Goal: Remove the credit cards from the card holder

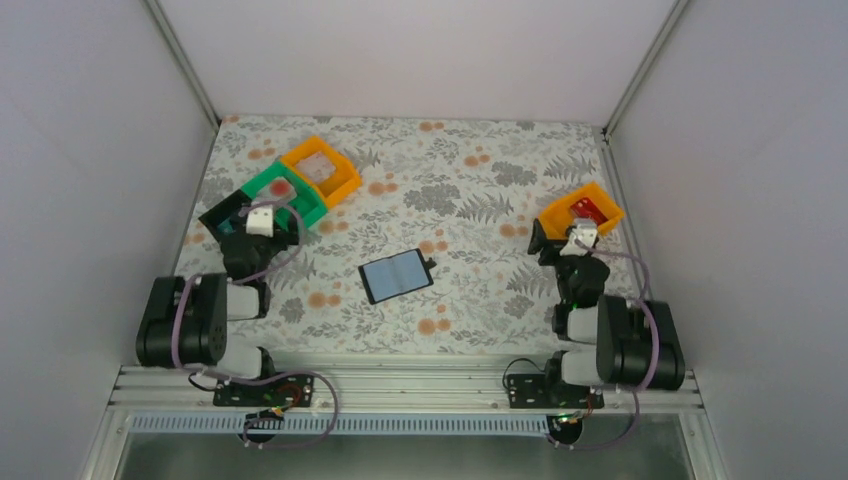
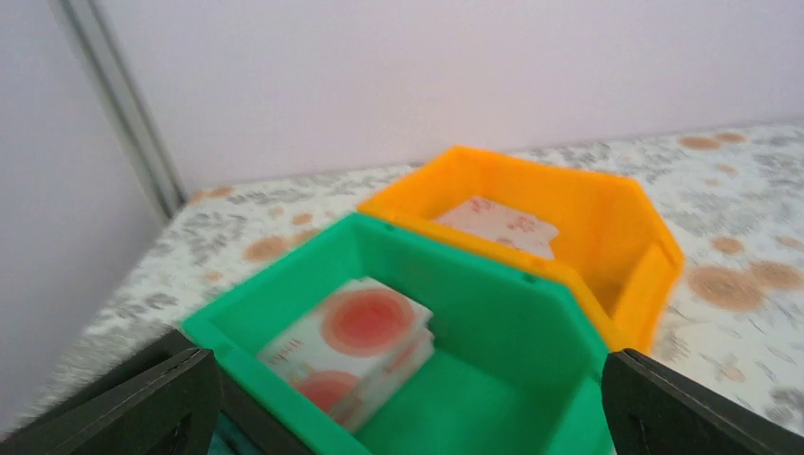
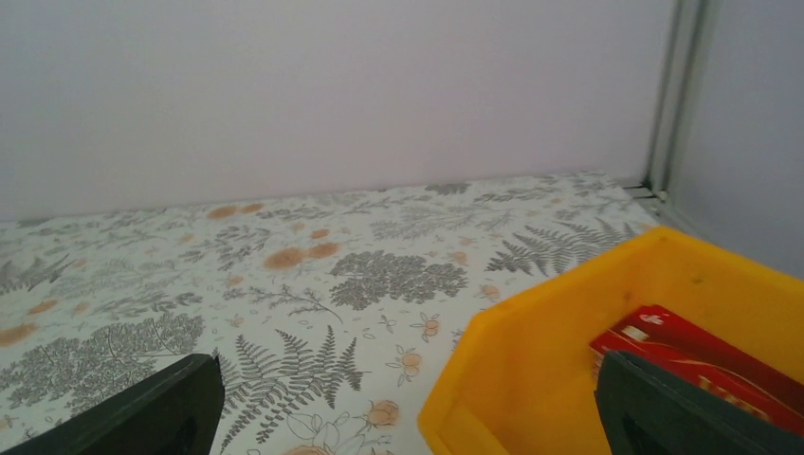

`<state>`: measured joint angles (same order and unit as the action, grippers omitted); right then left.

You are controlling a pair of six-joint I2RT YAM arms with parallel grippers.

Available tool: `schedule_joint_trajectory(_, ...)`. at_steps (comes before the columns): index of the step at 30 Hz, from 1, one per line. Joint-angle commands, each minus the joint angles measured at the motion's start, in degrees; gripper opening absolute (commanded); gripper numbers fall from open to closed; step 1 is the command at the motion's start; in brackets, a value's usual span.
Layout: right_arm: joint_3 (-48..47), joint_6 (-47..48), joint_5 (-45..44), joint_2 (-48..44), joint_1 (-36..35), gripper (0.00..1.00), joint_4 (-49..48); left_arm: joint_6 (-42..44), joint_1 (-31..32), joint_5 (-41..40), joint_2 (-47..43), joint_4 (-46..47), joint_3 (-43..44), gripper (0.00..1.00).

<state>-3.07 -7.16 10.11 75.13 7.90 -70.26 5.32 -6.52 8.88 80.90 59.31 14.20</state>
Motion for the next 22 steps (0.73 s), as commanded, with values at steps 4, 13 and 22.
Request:
schedule_joint_trajectory(4,-10.22,7.05,7.38,10.86,-2.44,0.99,-0.6,1.01,3.13,-1.08,8.3,13.34,-0.59,1.0)
schedule_joint_trajectory(13,-13.55,7.07,7.64,11.93,-2.45,0.99,4.09,1.19,4.06,-3.59,7.85,10.98,0.11,1.0)
schedule_joint_trajectory(22,-13.63,7.07,7.71,11.96,-2.46,0.99,4.14,1.25,4.16,-3.61,8.01,11.0,0.22,1.0)
